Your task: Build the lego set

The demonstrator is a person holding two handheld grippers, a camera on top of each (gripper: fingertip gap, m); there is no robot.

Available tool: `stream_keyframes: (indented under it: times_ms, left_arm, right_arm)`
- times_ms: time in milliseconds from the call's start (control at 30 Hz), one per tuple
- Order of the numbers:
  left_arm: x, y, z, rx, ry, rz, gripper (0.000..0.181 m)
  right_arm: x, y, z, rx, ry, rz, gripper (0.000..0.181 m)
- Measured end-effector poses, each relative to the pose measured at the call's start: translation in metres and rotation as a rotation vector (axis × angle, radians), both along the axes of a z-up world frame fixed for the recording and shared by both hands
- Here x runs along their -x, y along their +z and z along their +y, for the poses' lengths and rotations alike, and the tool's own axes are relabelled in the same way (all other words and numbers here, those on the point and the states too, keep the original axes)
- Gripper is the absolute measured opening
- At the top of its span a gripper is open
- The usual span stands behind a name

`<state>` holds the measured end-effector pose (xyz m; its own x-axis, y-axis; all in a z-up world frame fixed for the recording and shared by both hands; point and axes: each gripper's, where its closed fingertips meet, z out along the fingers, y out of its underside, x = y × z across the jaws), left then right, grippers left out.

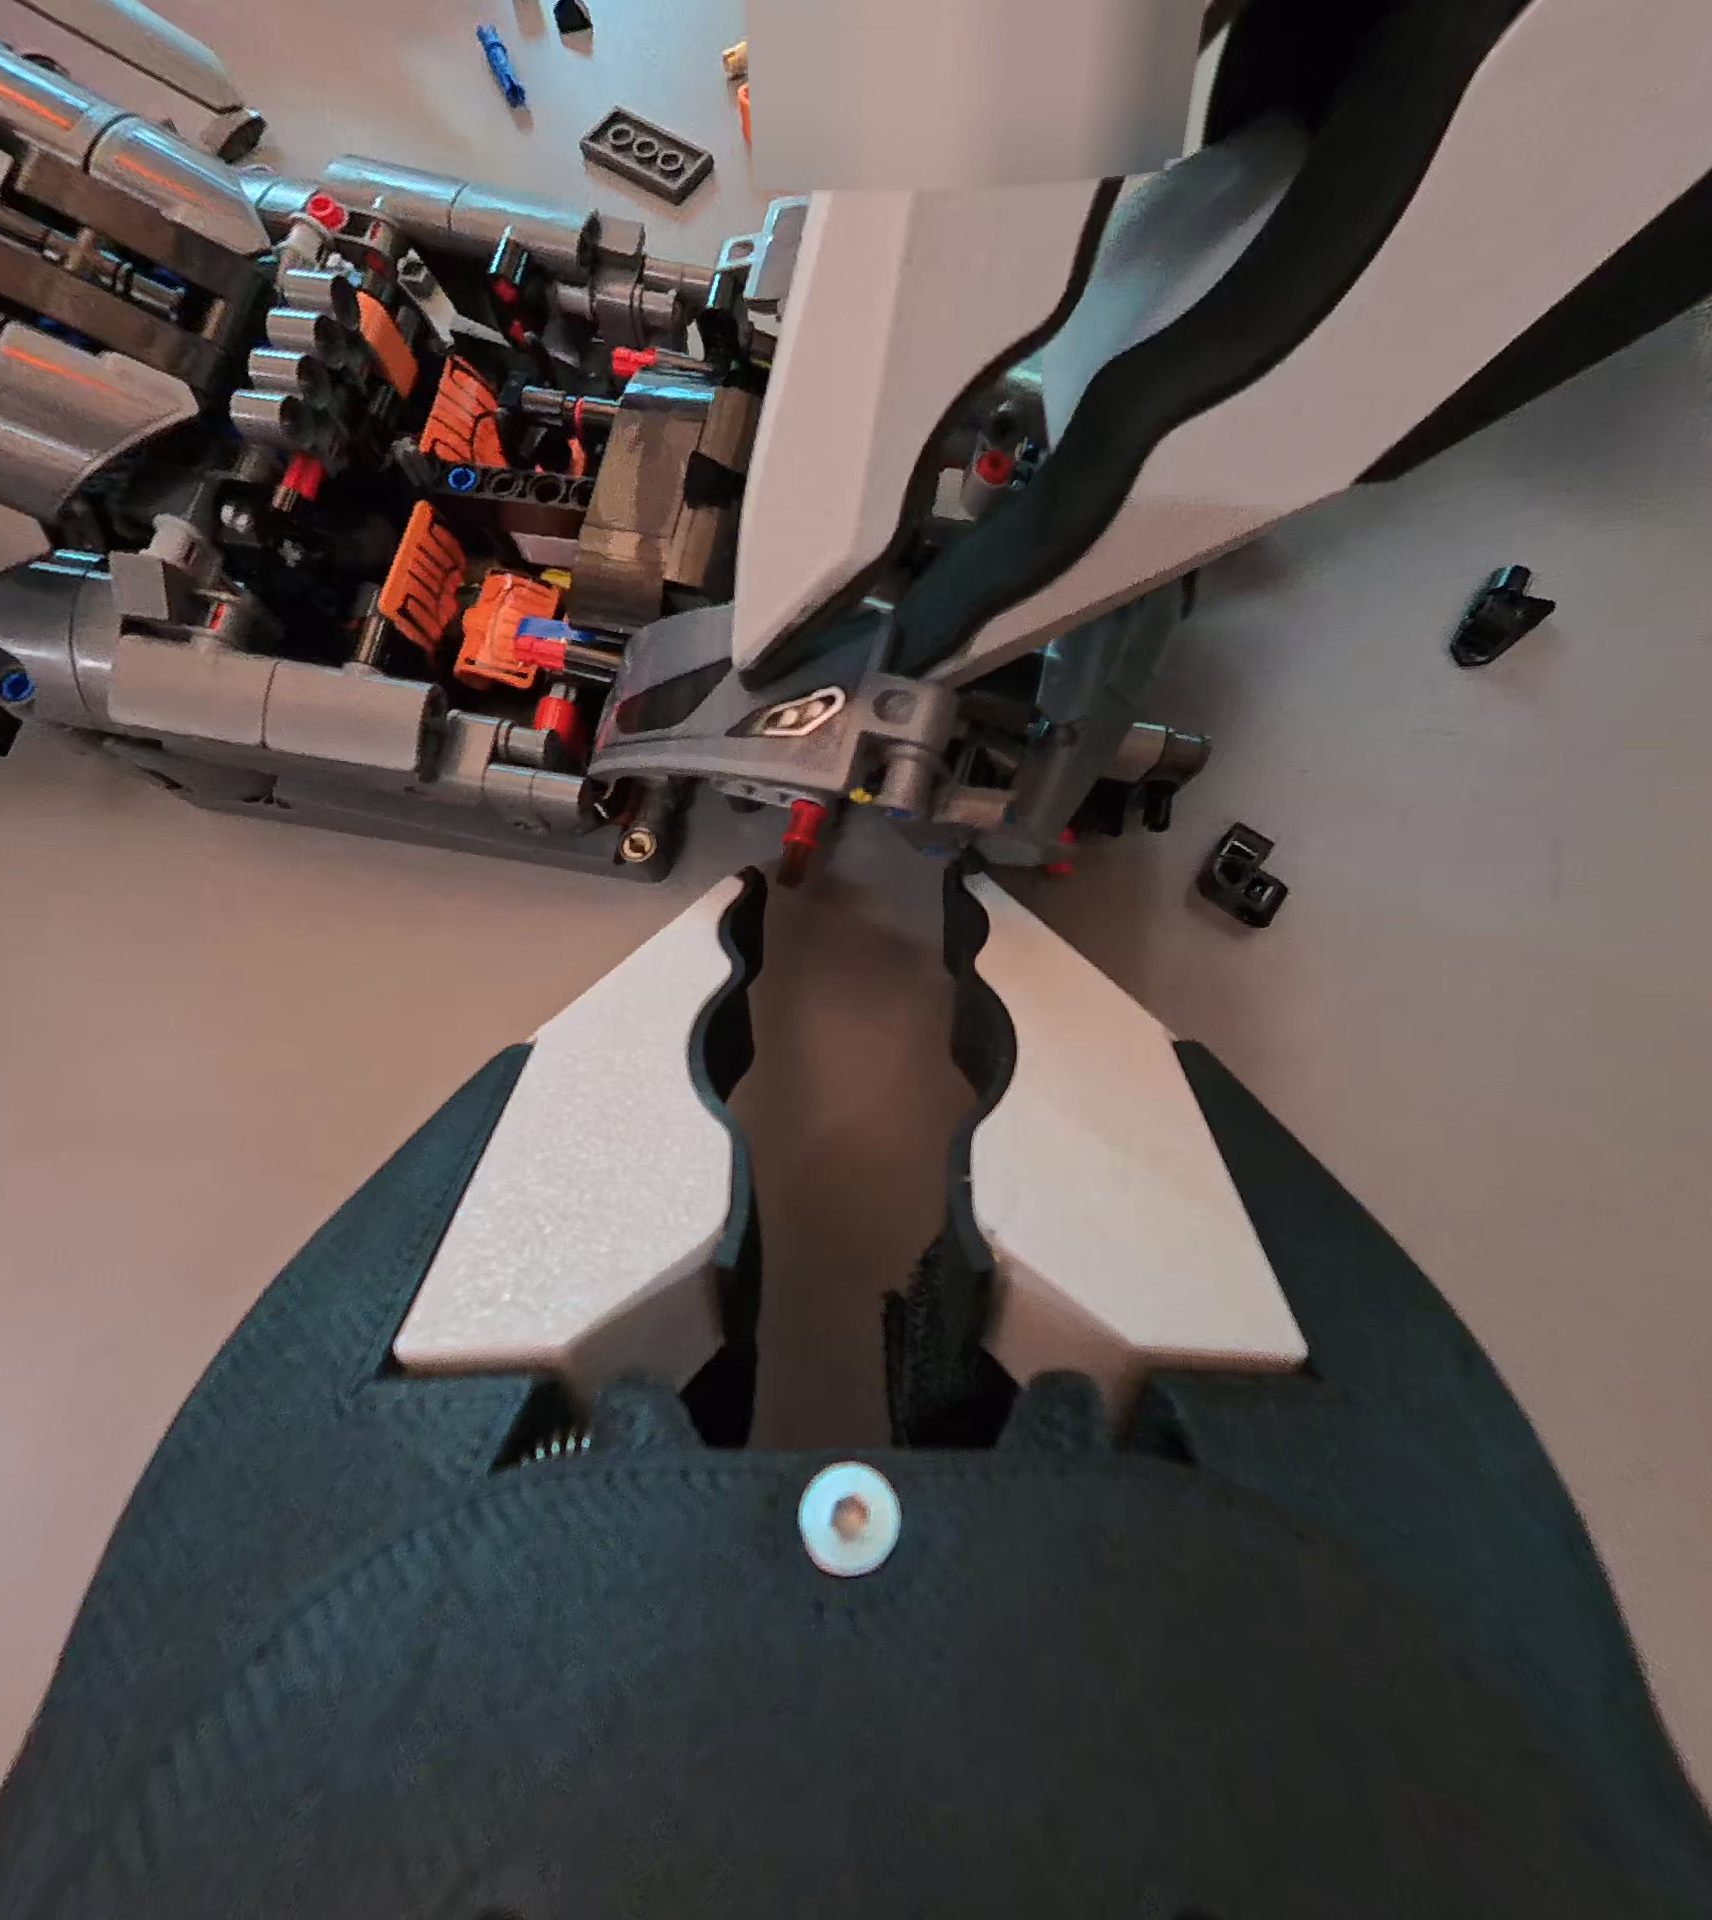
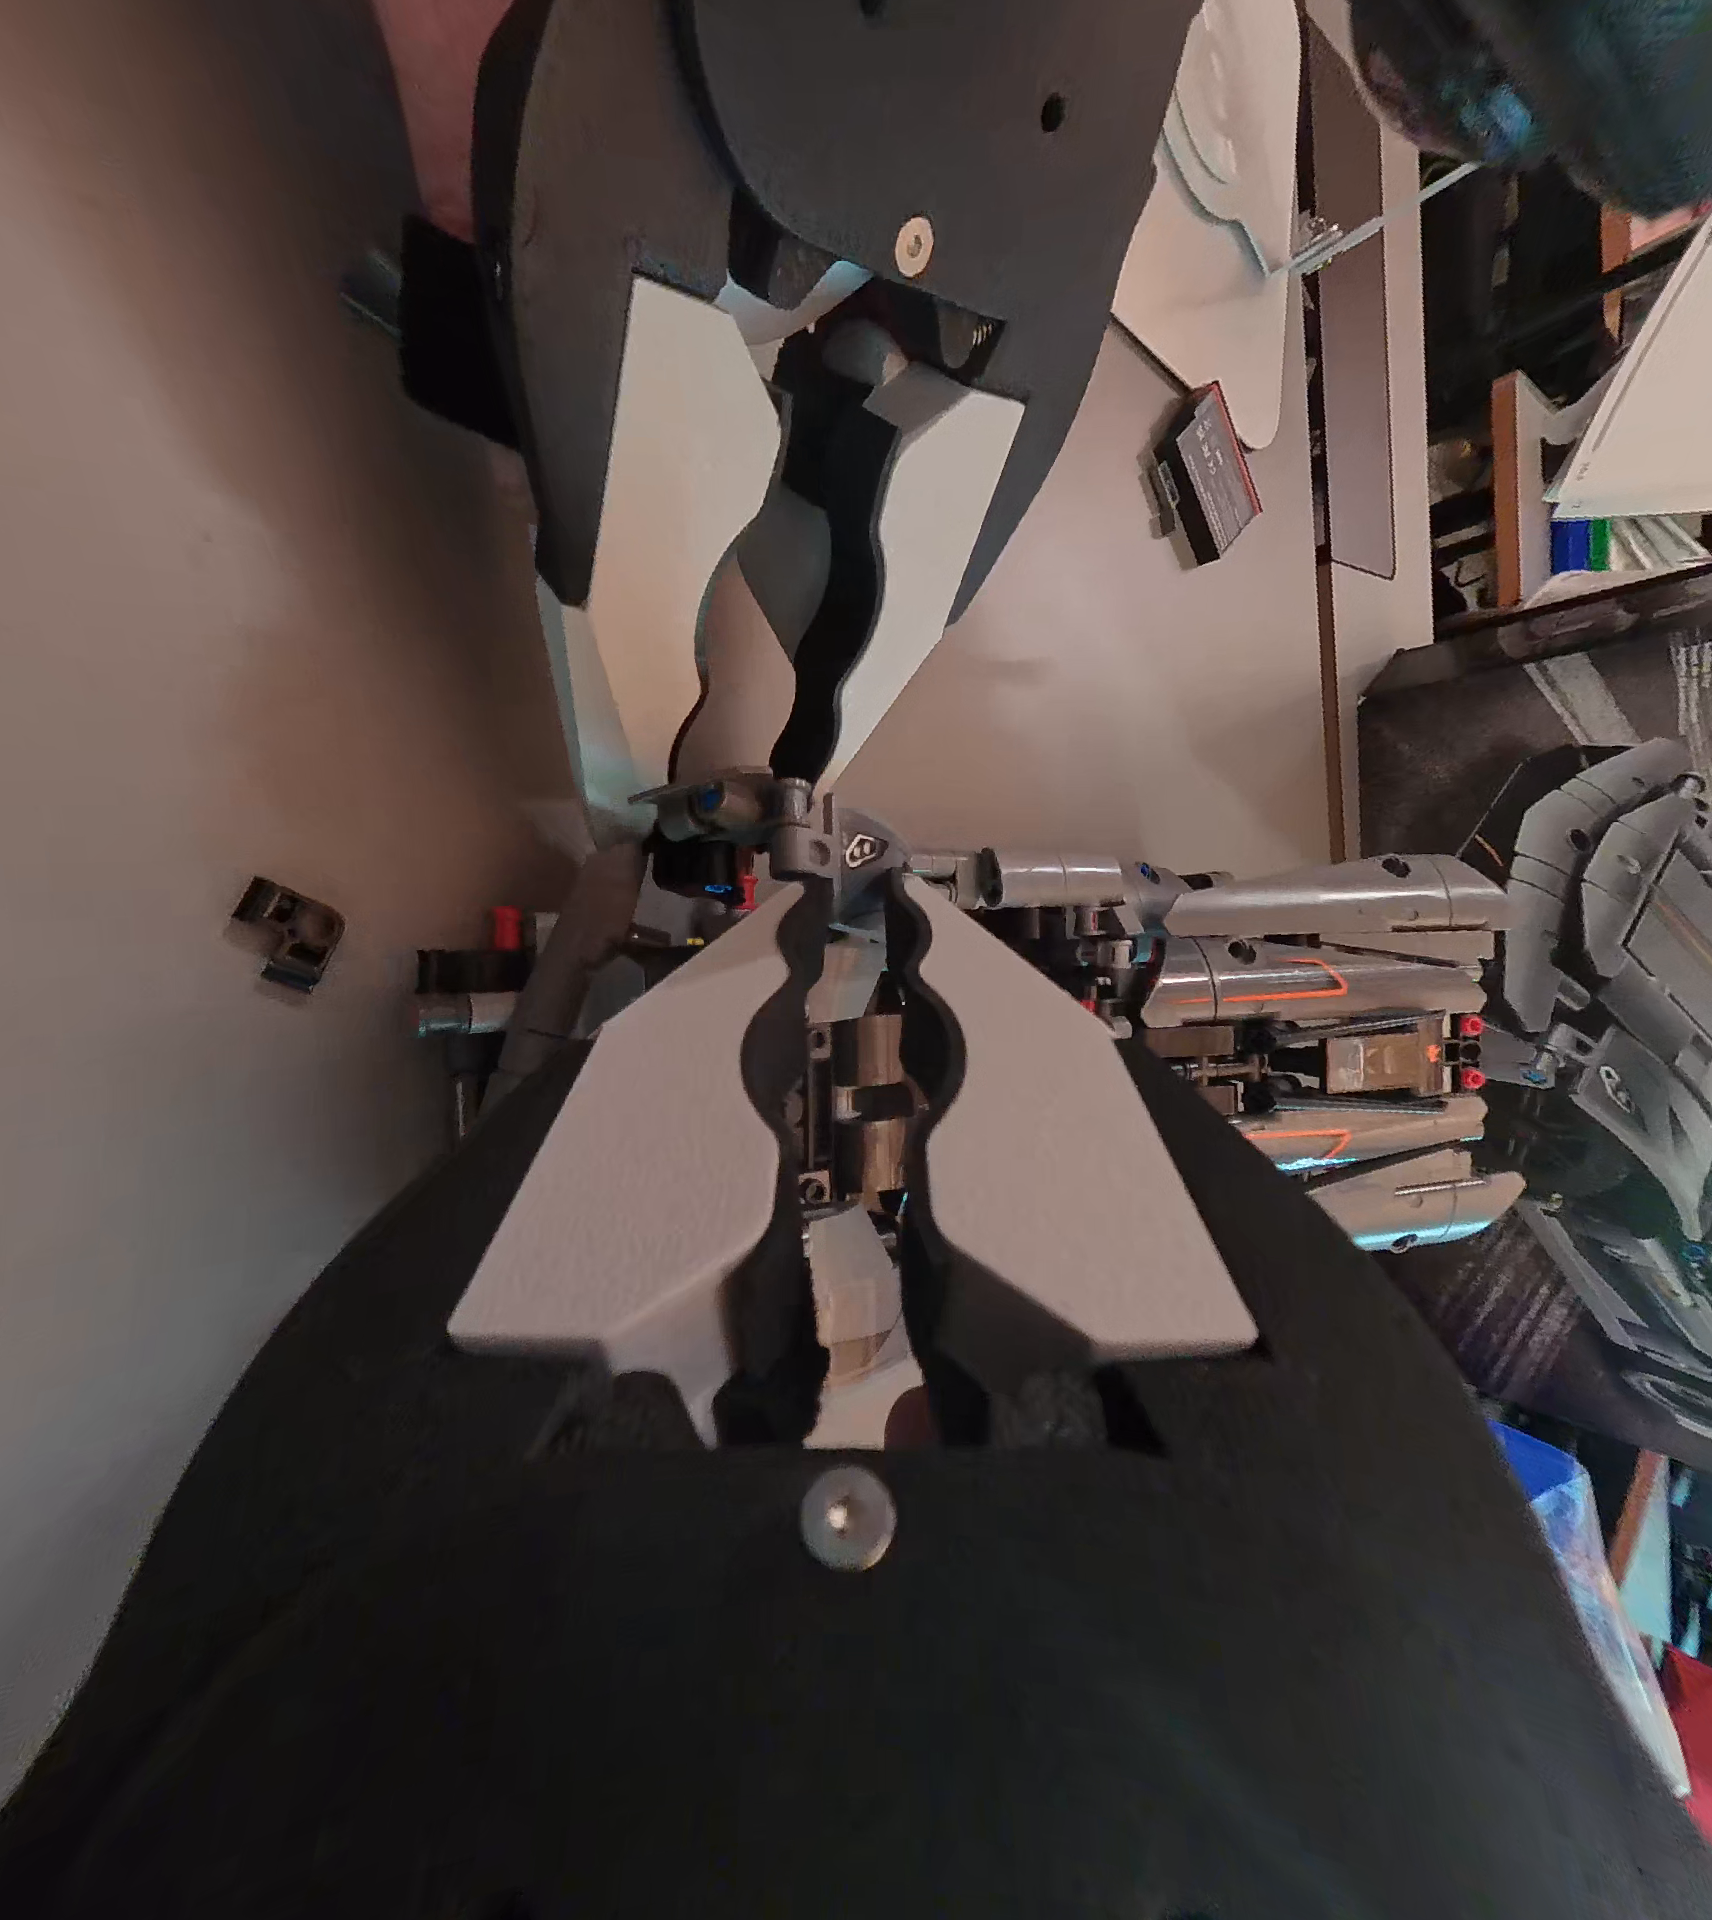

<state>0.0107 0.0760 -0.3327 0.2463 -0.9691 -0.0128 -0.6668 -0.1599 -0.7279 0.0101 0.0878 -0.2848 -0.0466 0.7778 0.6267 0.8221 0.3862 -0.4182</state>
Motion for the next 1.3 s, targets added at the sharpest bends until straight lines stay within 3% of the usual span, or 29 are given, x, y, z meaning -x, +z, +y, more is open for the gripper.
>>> stream_keyframes:
  times_ms: [167, 533, 767, 967, 1300]
  left_arm:
    - [0.005, 0.006, -0.008, 0.026, -0.030, -0.010, 0.036]
    - [-0.011, 0.031, -0.021, 0.153, -0.073, -0.207, 0.042]
    - [-0.011, 0.046, -0.016, 0.222, -0.050, -0.330, 0.026]
    - [-0.010, 0.043, -0.018, 0.225, -0.064, -0.310, 0.025]
    - [-0.006, 0.035, -0.017, 0.216, -0.066, -0.262, 0.023]
  right_arm:
    - [0.002, 0.000, 0.001, -0.031, -0.008, -0.003, 0.010]
    - [-0.004, 0.003, -0.004, 0.016, -0.020, 0.044, 0.016]
    - [-0.016, 0.007, -0.012, 0.047, -0.033, 0.051, 0.014]
    - [-0.006, -0.001, -0.048, 0.172, 0.082, 0.038, 0.017]
    - [0.002, -0.019, -0.039, 0.118, 0.068, -0.054, 0.022]
